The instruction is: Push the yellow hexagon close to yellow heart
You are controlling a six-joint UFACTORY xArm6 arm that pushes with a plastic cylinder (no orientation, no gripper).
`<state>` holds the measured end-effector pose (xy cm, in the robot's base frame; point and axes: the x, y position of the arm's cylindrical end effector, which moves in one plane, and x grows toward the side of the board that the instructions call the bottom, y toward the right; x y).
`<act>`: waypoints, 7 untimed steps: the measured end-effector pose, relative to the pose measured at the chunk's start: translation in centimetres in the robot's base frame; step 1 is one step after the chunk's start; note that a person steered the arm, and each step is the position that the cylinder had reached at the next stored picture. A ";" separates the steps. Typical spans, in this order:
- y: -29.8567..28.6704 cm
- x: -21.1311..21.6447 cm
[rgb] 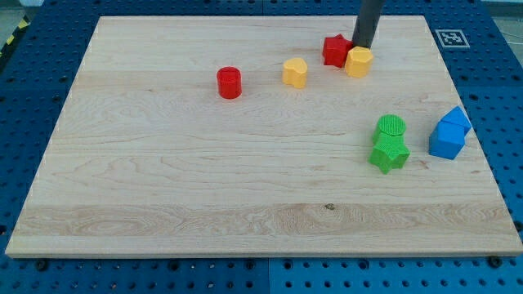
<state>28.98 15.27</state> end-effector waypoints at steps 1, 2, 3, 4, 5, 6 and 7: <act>-1.0 0.4; 2.5 0.1; 4.5 0.7; 1.8 2.9; -0.6 4.1; -3.9 4.5; -4.1 4.5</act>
<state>33.47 11.18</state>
